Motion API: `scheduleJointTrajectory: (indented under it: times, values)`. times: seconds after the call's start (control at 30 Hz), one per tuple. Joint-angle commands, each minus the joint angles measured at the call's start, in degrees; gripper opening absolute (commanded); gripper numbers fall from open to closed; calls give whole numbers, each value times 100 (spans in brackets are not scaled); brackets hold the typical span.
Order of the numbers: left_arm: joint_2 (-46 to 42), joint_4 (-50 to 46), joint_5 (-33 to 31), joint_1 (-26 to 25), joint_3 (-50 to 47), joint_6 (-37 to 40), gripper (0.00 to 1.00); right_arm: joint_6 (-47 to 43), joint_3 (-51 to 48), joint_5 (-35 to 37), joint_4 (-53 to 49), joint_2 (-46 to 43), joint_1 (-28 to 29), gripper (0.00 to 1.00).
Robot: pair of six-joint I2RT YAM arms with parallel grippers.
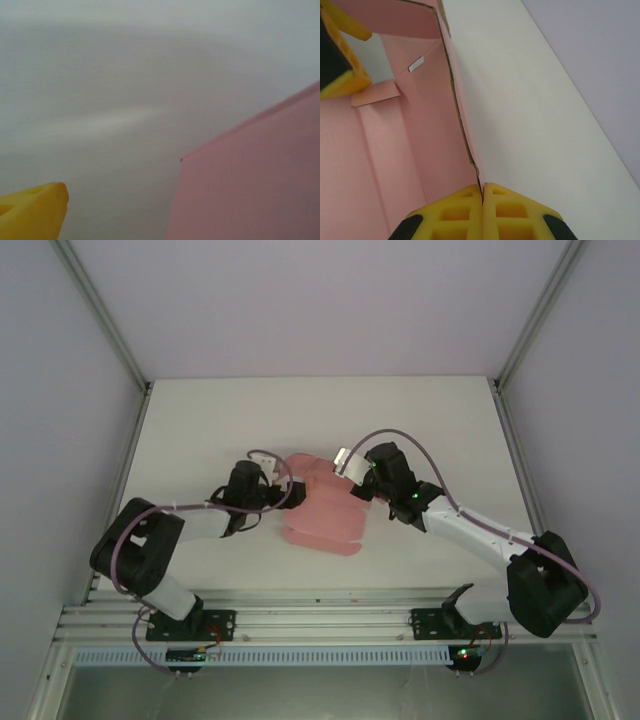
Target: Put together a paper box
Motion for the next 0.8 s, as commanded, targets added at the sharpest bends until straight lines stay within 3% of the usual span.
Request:
scheduleJointTrajectory:
  times: [0.0,0.23,0.47,0.6,0.77]
  values:
    - [-390,-388,-903,-163,53,366,100,211,33,-51,147,-67,38,0]
    - [-1589,-748,-895,-77,-458,197,100,-454,61,522,29,8,192,0]
    - [-2795,-1841,-1238,597,-581,-155,100,-1171,112,1323,391,426,549,0]
    - [-2960,-2011,-1296,1237,-581,-539,100,-1764,41,1667,923,702,783,0]
    - [-2391,-1924,-1210,1772,-416,-591,100,-2523,-33,2348,1640,1146,1086,0]
